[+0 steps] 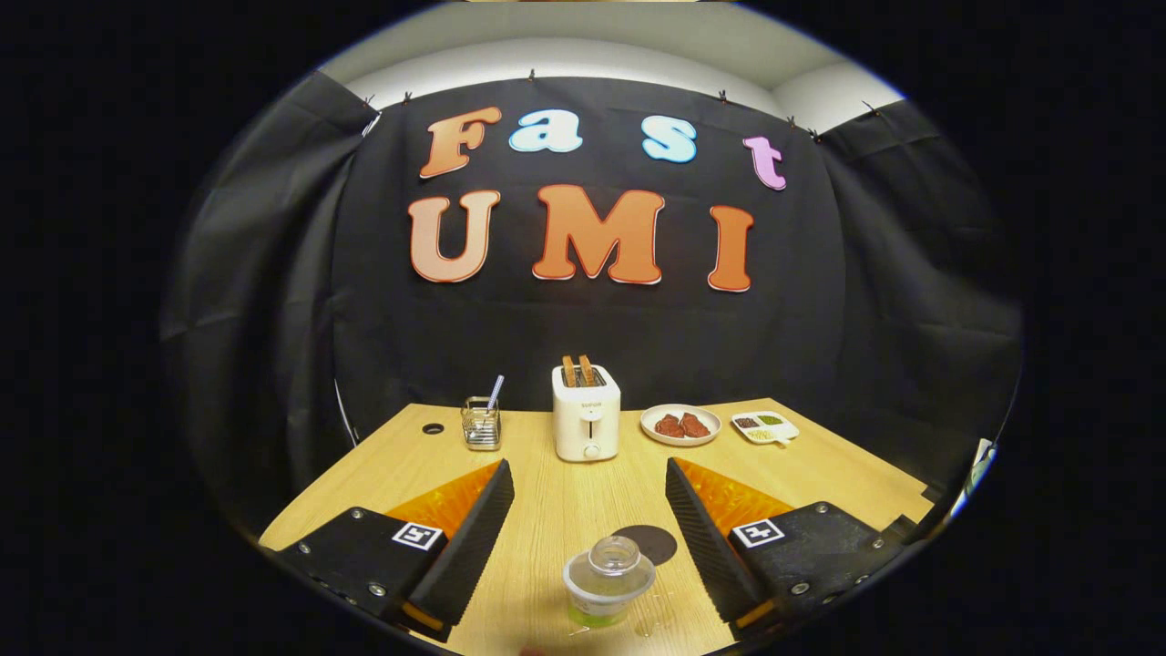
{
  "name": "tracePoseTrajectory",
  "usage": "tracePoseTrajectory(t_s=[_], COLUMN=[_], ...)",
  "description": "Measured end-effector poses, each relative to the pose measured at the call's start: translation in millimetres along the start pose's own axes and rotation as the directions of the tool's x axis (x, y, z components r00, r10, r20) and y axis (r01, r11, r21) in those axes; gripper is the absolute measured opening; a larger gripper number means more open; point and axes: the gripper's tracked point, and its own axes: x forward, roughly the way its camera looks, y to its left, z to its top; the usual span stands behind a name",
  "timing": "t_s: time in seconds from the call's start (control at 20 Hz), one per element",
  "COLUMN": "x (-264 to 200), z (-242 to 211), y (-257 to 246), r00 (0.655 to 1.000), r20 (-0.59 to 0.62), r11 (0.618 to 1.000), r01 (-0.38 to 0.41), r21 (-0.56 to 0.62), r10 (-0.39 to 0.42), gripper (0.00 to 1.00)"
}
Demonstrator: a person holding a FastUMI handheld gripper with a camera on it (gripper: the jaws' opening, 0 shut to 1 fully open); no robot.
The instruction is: Take the bottle from table, then pour the juice into the cup, finally place the bottle on the coaster
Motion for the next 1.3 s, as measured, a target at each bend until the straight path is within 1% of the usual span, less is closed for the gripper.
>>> tracePoseTrajectory(t_s=[0.15, 0.3, 0.4, 0.85, 1.0, 1.15, 1.3], x=[3.4, 4.9, 6.8, 10.3, 14.4, 18.2, 19.8], z=[-19.8, -34.2, -44.3, -87.3, -100.1, -110.7, -117.0], y=[-2.7, -2.4, -8.5, -9.0, -11.5, -10.2, -3.6], r00=[0.999, 0.998, 0.996, 0.988, 0.985, 0.983, 0.984], r20=[-0.039, -0.063, -0.077, -0.146, -0.164, -0.173, -0.174], r11=[1.0, 1.0, 0.999, 0.998, 0.998, 0.998, 0.999], r01=[0.009, 0.015, 0.036, 0.049, 0.059, 0.059, 0.04], r21=[-0.023, -0.015, -0.022, 0.024, 0.022, 0.006, -0.002], r10=[-0.01, -0.015, -0.038, -0.045, -0.054, -0.057, -0.039], gripper=[1.0, 1.0, 1.0, 1.0, 1.0, 1.0, 1.0])
